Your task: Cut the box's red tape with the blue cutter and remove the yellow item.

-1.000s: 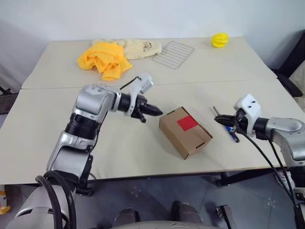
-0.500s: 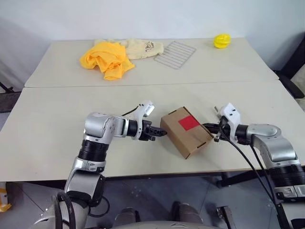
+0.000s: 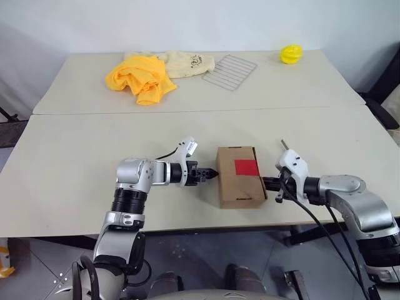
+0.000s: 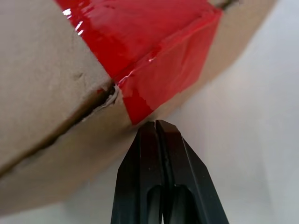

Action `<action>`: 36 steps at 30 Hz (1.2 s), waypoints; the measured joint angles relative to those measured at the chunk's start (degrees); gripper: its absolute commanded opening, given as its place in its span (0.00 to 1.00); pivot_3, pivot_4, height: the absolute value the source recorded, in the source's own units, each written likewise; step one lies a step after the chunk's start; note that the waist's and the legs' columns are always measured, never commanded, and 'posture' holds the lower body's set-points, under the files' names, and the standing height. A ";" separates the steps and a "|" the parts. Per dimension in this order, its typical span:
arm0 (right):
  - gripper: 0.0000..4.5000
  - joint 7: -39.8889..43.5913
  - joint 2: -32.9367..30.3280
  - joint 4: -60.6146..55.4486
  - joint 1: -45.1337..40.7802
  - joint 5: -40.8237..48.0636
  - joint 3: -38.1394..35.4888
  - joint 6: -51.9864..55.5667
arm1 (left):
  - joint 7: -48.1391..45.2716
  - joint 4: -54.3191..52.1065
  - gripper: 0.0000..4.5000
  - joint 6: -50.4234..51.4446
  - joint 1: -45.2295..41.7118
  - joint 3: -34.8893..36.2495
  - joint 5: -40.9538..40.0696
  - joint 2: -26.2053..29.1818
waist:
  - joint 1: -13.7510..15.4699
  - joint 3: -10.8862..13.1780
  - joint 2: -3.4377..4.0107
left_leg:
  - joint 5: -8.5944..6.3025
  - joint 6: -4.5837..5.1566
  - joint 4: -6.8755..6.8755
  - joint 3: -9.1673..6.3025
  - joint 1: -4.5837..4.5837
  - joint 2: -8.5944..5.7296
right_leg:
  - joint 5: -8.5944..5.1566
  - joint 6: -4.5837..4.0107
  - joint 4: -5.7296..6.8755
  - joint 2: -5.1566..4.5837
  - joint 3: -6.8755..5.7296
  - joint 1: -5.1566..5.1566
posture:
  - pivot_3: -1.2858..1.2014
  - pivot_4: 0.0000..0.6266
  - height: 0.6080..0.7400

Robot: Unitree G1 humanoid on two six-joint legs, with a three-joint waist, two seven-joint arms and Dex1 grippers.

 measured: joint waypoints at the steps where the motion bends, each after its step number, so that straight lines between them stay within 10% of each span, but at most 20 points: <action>1: 0.01 -0.45 0.20 -0.40 0.21 0.00 0.01 0.38 | 0.00 0.50 0.00 -0.65 -0.14 0.18 0.00 -0.10 | 0.02 0.00 0.00 | 0.00 0.00 0.01 0.00 0.00 0.00 | 0.00 0.00 0.00 0.00 0.00 0.01 | 0.52 0.24 1.00; 17: 0.01 -4.03 1.47 2.36 -1.46 -2.92 0.53 -3.93 | -1.68 2.92 0.00 -4.76 -1.12 -3.04 -0.02 2.92 | -0.13 0.00 0.00 | 0.00 0.00 0.02 -0.01 0.04 0.00 | 0.00 0.00 0.02 0.00 0.00 0.04 | 0.52 0.24 1.00; 25: 0.01 -6.56 -3.25 4.26 -0.21 -5.32 -5.38 -8.32 | -7.14 2.81 0.00 -8.36 -2.20 -3.48 -0.03 13.87 | -0.18 0.00 -0.01 | 0.00 0.00 -0.01 0.00 0.01 0.00 | 0.00 0.00 -0.01 0.00 -0.01 0.02 | 0.52 0.24 1.00; 36: 0.82 -9.51 -7.55 -11.02 0.90 3.54 -13.68 11.20 | -20.08 -0.31 0.00 -11.21 -14.82 -10.97 -1.86 14.17 | 0.06 0.01 -0.02 | 0.00 0.00 0.00 0.00 -0.03 0.00 | 0.01 0.01 -0.05 0.00 -0.02 0.02 | 0.52 0.24 1.00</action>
